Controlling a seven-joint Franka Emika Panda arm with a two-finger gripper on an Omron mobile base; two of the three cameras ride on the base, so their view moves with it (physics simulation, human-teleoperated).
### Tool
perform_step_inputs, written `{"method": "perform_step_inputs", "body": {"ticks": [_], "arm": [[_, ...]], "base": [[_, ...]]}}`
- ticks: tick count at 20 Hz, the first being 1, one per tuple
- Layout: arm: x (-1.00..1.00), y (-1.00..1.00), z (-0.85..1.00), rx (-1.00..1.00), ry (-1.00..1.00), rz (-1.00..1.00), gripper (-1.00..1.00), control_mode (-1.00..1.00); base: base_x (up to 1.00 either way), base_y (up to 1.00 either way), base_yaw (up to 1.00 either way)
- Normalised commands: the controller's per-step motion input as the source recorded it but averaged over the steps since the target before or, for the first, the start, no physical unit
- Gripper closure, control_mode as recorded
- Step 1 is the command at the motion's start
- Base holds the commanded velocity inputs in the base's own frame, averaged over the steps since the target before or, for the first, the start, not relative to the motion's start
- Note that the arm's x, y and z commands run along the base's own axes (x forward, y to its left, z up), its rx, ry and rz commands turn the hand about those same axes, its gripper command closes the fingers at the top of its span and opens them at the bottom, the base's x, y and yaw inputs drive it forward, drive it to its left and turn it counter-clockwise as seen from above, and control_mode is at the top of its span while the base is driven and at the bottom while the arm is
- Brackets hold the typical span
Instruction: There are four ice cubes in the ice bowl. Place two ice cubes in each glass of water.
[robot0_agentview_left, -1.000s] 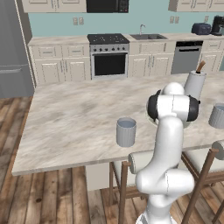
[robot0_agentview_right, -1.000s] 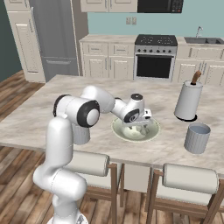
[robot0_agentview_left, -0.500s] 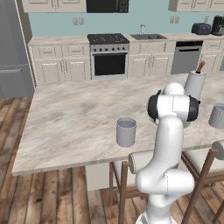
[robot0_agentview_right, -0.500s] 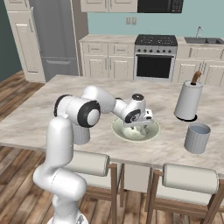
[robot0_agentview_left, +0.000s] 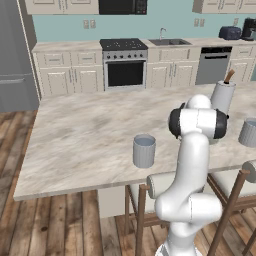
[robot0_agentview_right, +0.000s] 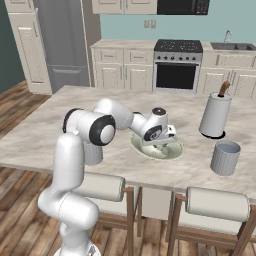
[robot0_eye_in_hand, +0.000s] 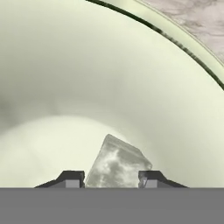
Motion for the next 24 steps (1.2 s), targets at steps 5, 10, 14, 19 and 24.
{"method": "perform_step_inputs", "body": {"ticks": [5, 10, 14, 19, 24], "arm": [[0.0, -0.08, 0.0, 0.0, -0.02, 0.0, 1.0, -1.0], [-0.29, -0.01, 0.17, 0.05, -0.07, 0.0, 1.0, -1.0], [-0.58, 0.06, 0.31, 0.1, -0.02, 0.0, 1.0, -1.0], [-0.6, 0.23, 0.32, 0.09, 0.0, 0.0, 1.0, -1.0], [-0.31, 0.35, 0.4, 0.04, 0.0, 0.0, 1.0, -1.0]], "base": [[0.0, 0.0, 0.0], [0.0, 0.0, 0.0], [0.0, 0.0, 0.0], [0.0, 0.0, 0.0], [0.0, 0.0, 0.0]]}}
